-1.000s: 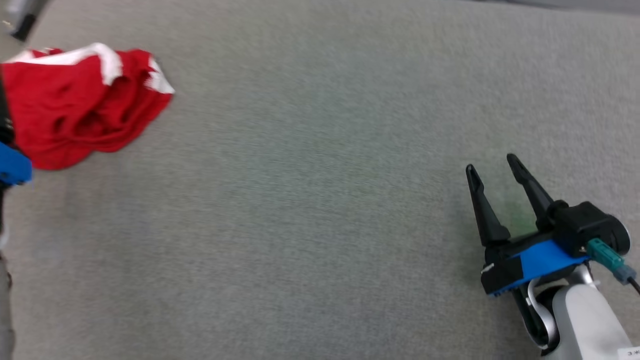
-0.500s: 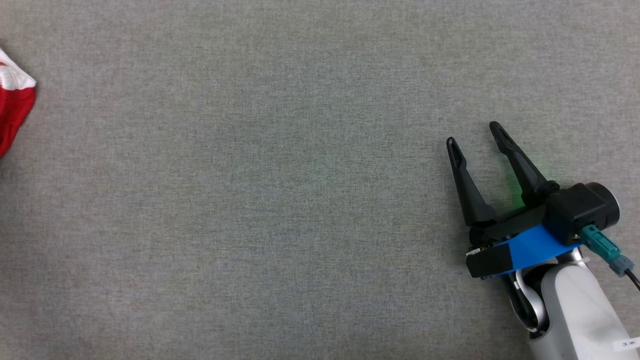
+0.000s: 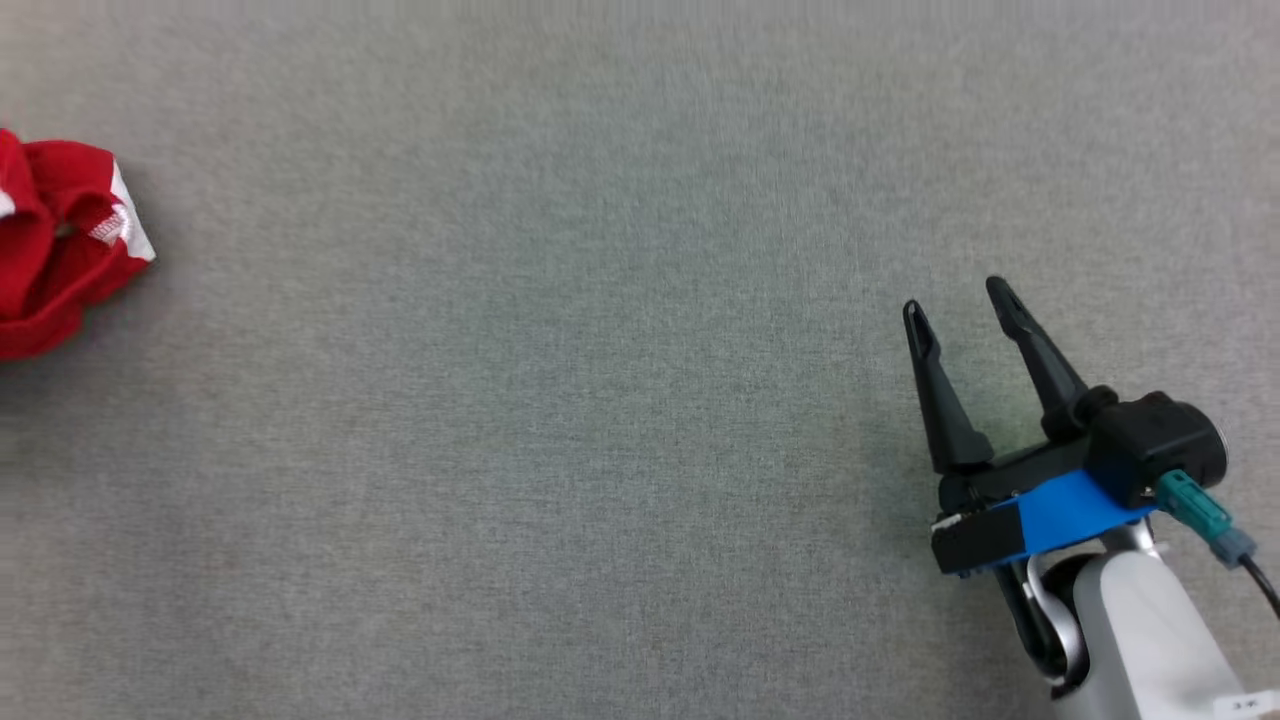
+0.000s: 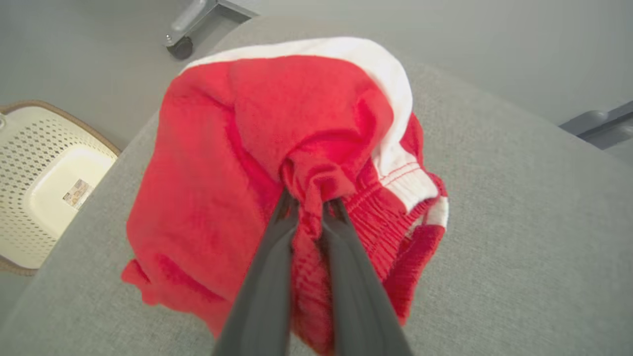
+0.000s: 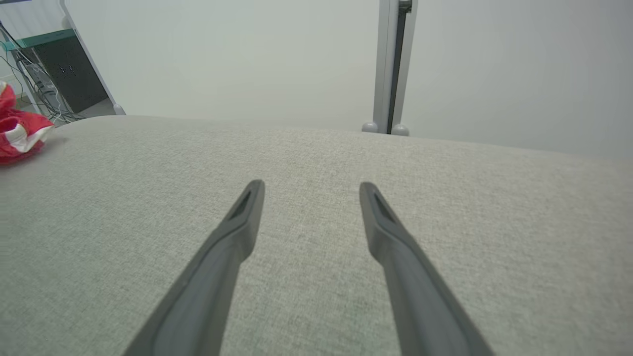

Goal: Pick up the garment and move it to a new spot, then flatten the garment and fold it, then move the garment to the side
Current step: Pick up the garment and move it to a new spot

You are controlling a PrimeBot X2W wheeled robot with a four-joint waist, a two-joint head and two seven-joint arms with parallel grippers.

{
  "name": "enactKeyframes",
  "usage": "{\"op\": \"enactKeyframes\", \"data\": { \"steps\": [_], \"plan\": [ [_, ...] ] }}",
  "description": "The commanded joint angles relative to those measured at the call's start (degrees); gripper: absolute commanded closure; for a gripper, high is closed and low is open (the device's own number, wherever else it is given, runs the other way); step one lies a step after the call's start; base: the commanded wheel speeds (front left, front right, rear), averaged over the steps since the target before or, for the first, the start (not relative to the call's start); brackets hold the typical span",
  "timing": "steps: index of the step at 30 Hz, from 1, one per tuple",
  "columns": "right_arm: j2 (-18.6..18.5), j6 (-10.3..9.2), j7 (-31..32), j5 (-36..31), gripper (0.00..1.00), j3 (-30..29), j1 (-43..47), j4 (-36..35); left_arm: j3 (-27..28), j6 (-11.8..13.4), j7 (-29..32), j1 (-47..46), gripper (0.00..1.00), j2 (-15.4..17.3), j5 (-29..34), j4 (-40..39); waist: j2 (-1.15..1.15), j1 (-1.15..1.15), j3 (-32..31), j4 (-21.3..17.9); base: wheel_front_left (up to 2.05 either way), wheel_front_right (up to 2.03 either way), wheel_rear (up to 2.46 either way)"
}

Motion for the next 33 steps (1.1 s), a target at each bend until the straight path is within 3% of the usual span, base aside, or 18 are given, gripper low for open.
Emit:
{"op": "enactKeyframes", "data": {
  "steps": [1, 7, 18, 20, 27, 33],
  "plan": [
    [0.3, 0.0, -0.5, 0.3, 0.0, -0.2, 1.3, 0.9, -0.4, -0.9, -1.0, 0.3, 1.0, 0.8, 0.9, -2.6, 0.0, 0.0, -3.2, -1.1, 0.0, 0.0, 0.0],
    [0.6, 0.0, -0.9, 1.1, 0.0, -0.6, 3.6, 3.6, -4.4, -4.3, -1.0, -0.7, 1.0, 1.2, 2.3, -11.9, 0.0, 0.0, -11.2, -2.5, 0.0, 0.0, 0.0],
    [1.2, 0.0, -0.6, 2.7, 0.0, 0.9, 6.1, 6.1, -14.2, -7.4, 5.1, -0.8, 1.0, -4.8, -3.7, -26.7, 0.0, 0.0, -20.6, -8.8, 0.0, 0.0, 0.0],
    [1.4, 0.0, -0.1, 3.0, 0.0, 1.8, 6.2, 6.1, -18.5, -7.9, 6.4, 0.7, 1.0, -7.2, -5.4, -29.2, 0.0, 0.0, -21.5, -11.0, 0.0, 0.0, 0.0],
    [1.6, 0.0, 0.1, 3.3, 0.0, 2.1, 6.4, 5.9, -26.9, -8.4, 5.3, 4.1, 1.0, -11.3, -5.0, -27.7, 0.0, 0.0, -21.0, -15.0, 0.0, 0.0, 0.0],
    [2.0, 0.0, -0.3, 3.7, 0.0, 2.5, 5.5, 6.0, -31.7, -8.6, -1.2, 8.3, 1.0, -14.9, -2.8, -19.0, 0.0, 0.0, -19.4, -18.5, 0.0, 0.0, 0.0]
  ]
}}
